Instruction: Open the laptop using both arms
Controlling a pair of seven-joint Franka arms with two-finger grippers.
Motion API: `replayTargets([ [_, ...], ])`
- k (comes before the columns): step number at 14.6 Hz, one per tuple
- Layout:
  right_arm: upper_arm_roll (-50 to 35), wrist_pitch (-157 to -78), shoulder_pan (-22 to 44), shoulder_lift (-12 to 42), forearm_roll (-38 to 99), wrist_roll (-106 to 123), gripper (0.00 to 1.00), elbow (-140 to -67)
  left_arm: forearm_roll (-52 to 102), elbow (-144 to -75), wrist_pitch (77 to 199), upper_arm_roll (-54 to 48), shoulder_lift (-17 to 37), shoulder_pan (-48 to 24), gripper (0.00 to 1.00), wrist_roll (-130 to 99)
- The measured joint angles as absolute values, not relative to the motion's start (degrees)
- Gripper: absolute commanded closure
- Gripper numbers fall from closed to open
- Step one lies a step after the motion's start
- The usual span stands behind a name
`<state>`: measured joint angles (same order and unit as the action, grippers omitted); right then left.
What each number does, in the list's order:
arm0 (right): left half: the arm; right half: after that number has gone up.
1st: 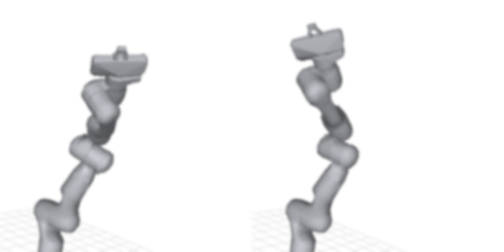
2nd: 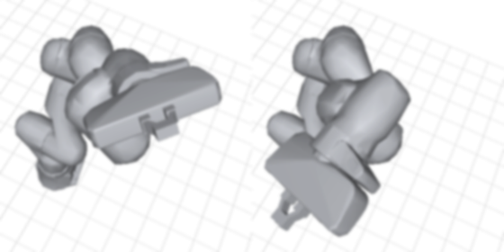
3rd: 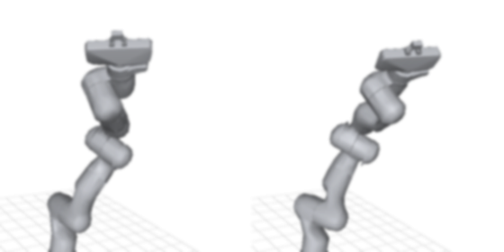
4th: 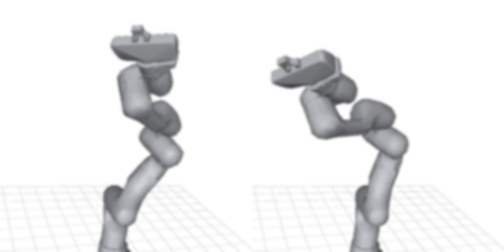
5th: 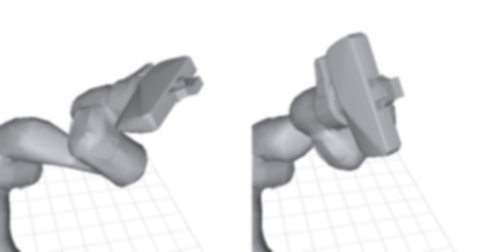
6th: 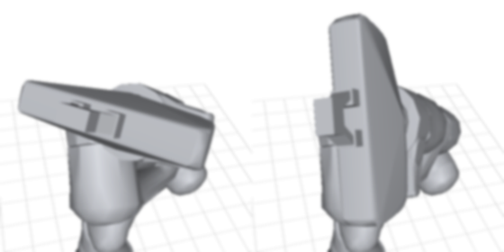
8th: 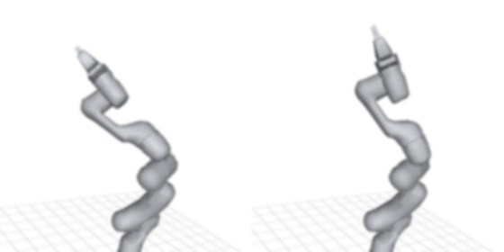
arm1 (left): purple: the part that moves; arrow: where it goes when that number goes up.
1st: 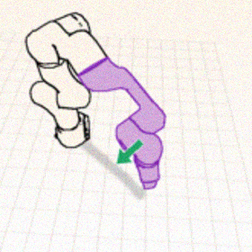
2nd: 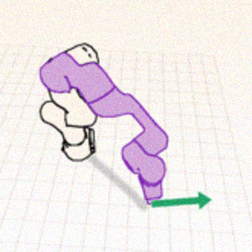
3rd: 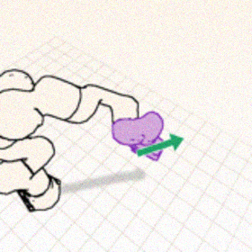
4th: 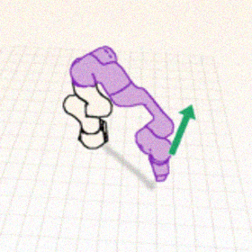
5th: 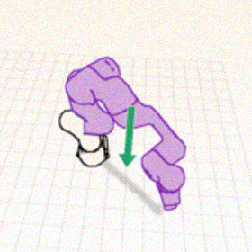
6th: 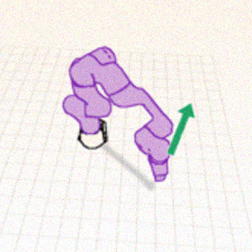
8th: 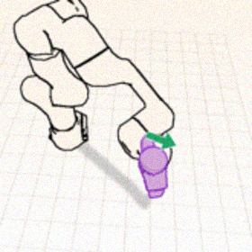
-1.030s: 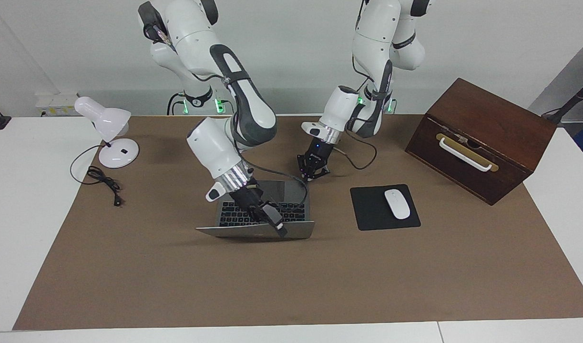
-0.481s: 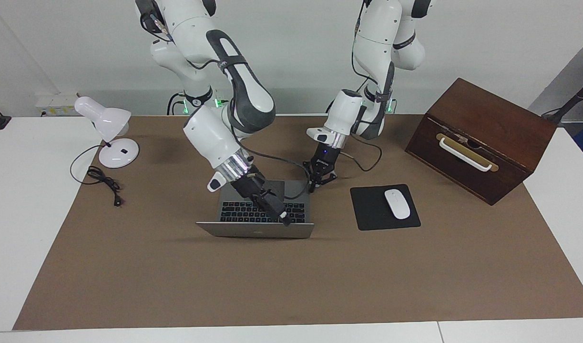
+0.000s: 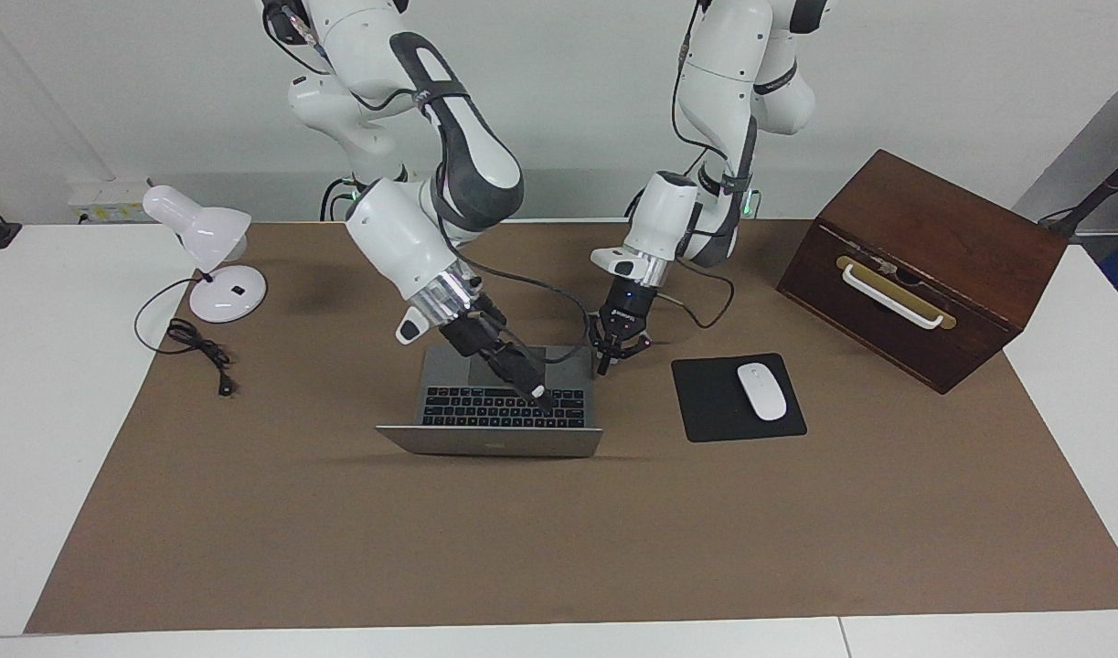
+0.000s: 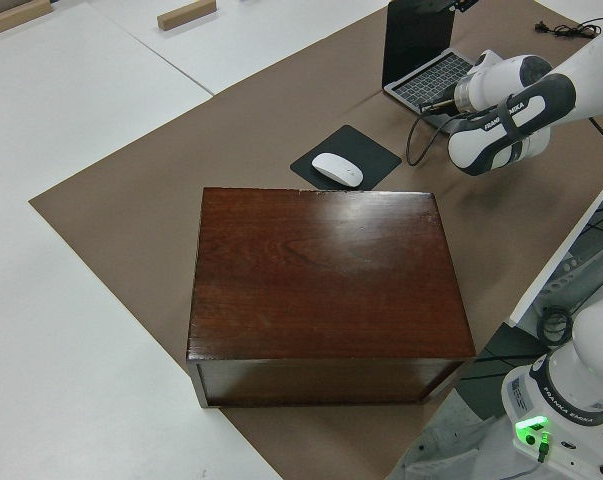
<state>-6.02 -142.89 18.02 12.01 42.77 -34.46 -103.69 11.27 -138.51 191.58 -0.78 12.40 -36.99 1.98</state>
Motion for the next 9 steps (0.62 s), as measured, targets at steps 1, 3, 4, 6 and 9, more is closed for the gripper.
replayTargets([
  [1, -5.49, -136.12, 17.45, 9.98, 35.59, -37.34, 0.0, -103.14, 11.32, -138.31, 189.61, -0.69, 11.58, -36.43, 1.0, 1.93],
  [3, -5.14, -124.59, 16.14, 6.48, 27.98, -41.08, 0.0, -101.47, 11.34, -137.58, 185.06, -0.42, 10.01, -35.3, 1.0, 1.93],
  [4, -4.99, -119.81, 15.52, 5.07, 26.37, -41.33, 0.0, -100.77, 11.35, -136.74, 182.13, -0.17, 9.21, -34.86, 1.0, 1.93],
  [6, -4.74, -111.5, 14.04, 2.72, 22.13, -41.05, 0.0, -99.64, 11.35, -134.04, 175.24, 0.83, 7.66, -34.37, 1.0, 1.93],
  [9, -4.63, -101.72, 11.49, 1.1, 16.93, -33.93, 0.0, -97.52, 11.03, -129.47, 166.01, 1.92, 5.96, -32.39, 1.0, 2.77],
])
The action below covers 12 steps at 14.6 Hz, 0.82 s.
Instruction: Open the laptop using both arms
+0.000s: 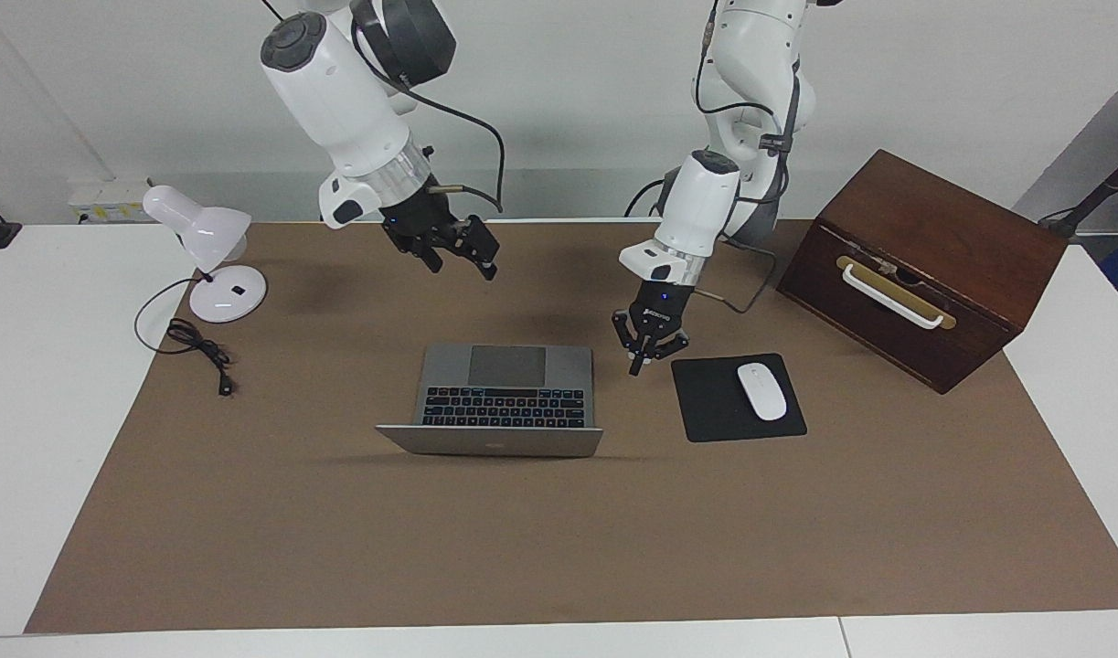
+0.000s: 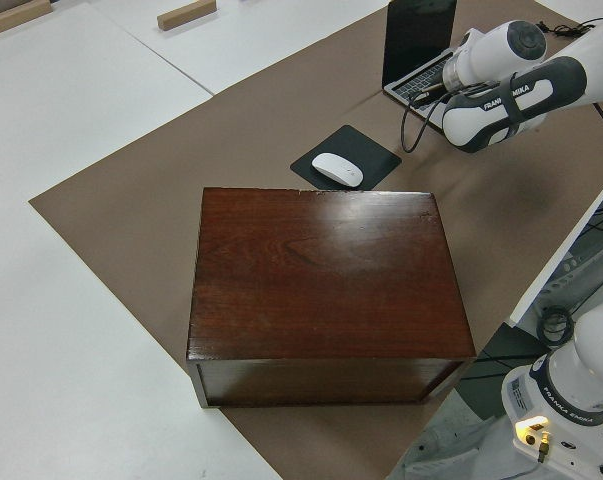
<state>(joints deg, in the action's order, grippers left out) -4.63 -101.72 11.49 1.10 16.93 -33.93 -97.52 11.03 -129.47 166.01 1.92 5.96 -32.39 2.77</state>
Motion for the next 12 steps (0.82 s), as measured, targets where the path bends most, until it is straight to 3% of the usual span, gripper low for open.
replayTargets([
  [6, -4.12, -89.61, 5.02, 1.1, 10.19, -14.81, 0.0, -93.7, 6.61, -119.66, 147.42, 2.18, 5.01, -24.59, 1.0, 11.35],
  [12, 0.44, -82.02, 4.66, -0.08, 1.74, -0.47, 0.0, -89.76, 5.79, -116.94, 140.35, 2.46, 4.7, -16.46, 1.0, 19.32],
])
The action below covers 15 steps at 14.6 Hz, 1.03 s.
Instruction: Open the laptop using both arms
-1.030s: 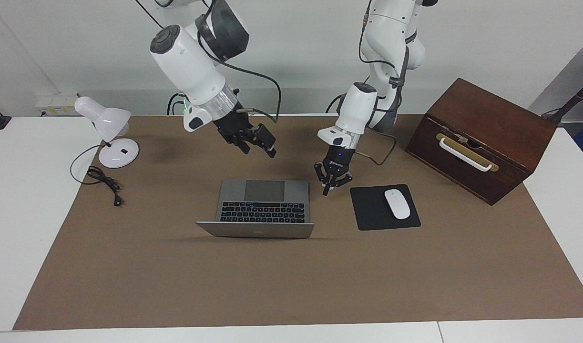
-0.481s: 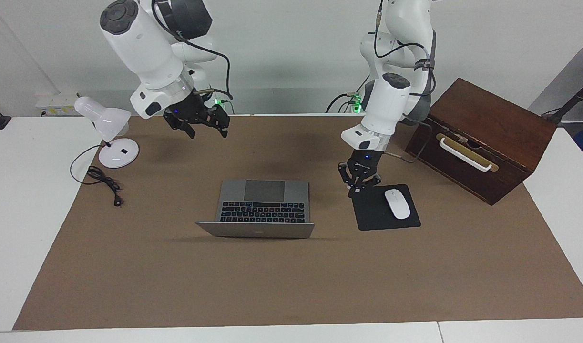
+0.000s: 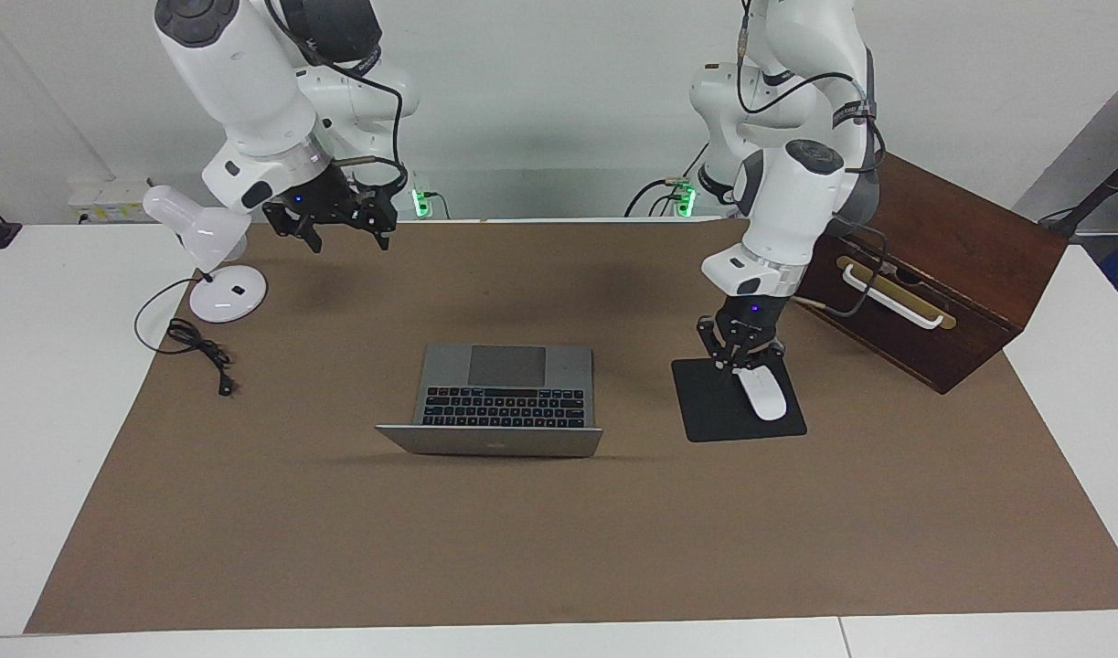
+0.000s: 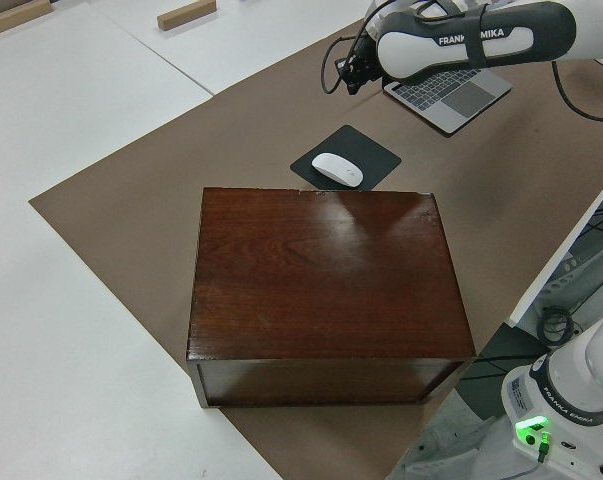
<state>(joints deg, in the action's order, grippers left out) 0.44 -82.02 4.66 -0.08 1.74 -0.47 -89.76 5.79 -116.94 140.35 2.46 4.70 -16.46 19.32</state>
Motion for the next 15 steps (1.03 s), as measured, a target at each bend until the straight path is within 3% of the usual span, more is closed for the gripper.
replayTargets([
  [5, 4.94, -84.54, 2.09, -0.77, -2.4, 11.85, 0.0, -89.53, 3.05, -109.56, 128.21, 2.58, 3.7, -9.1, 1.0, 26.36],
  [15, 5.32, -84.07, -0.48, -0.76, 0.91, 1.61, 0.0, -90.7, -1.28, -102.41, 111.58, 2.79, -2.2, -4.98, 1.0, 16.38],
])
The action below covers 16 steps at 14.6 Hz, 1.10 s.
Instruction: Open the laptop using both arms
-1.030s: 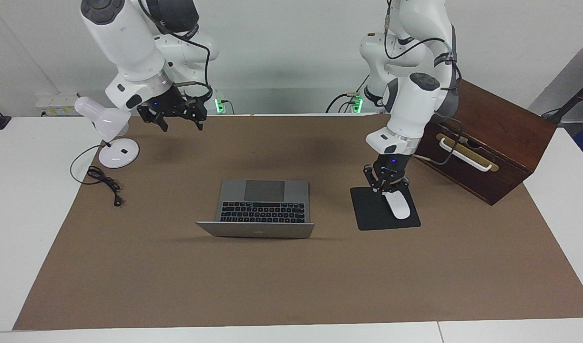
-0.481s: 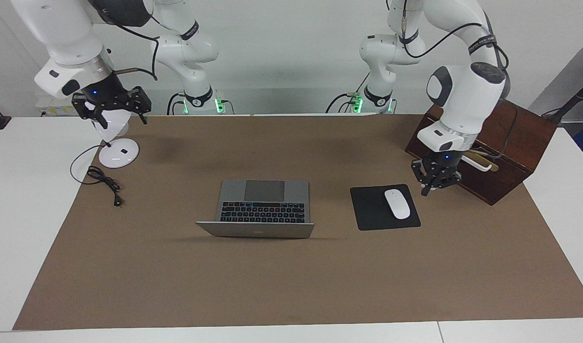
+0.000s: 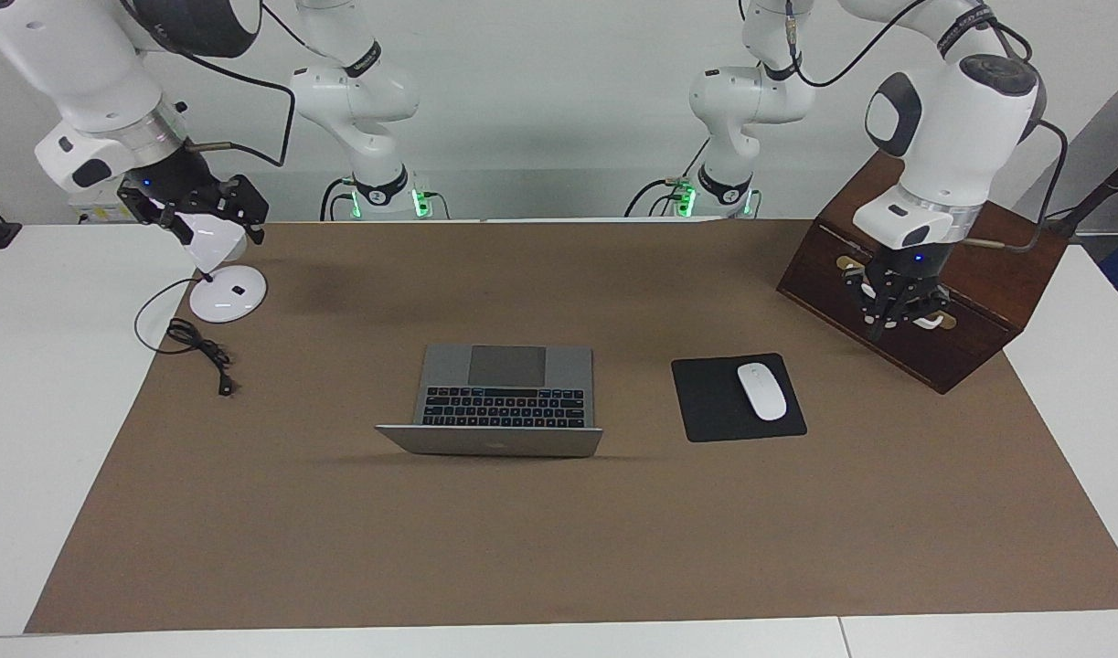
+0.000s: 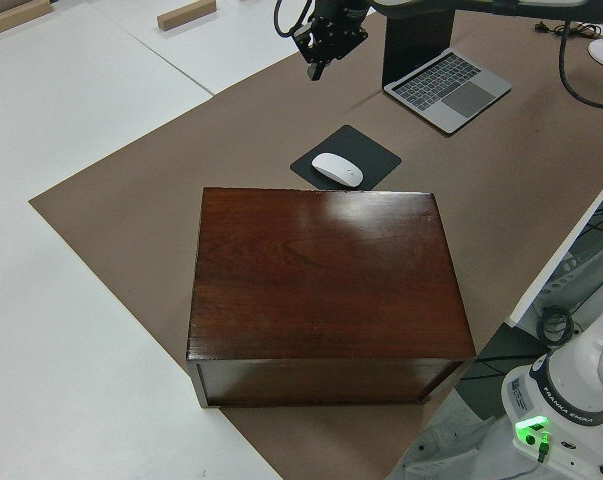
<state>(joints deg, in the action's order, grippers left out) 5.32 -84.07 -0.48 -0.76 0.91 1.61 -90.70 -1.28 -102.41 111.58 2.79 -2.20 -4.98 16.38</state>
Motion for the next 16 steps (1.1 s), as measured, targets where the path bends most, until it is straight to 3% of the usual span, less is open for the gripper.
replayTargets([
  [1, 5.32, -84.07, -0.48, -0.76, 0.91, 1.6, 0.0, -90.73, -1.28, -101.38, 109.3, 2.75, -2.28, -4.98, 1.0, 14.97],
  [2, 5.32, -84.07, -0.48, -0.76, 0.93, 1.59, 0.0, -90.76, -1.28, -100.48, 107.6, 2.72, -2.36, -4.98, 0.94, 13.56],
  [3, 5.32, -84.07, -0.46, -0.76, 0.97, 1.59, 0.0, -90.78, -1.28, -99.79, 106.63, 2.67, -2.52, -4.98, 0.53, 12.3],
  [4, 5.29, -84.07, -0.38, -0.76, 1.0, 1.59, 0.0, -90.79, -1.28, -99.39, 106.16, 2.61, -2.77, -4.98, 0.01, 11.7],
  [16, 4.84, -84.21, -0.38, -0.76, 1.19, 1.88, 0.0, -90.85, -1.28, -99.29, 105.72, 2.67, -3.44, -4.75, 0.0, 7.03],
])
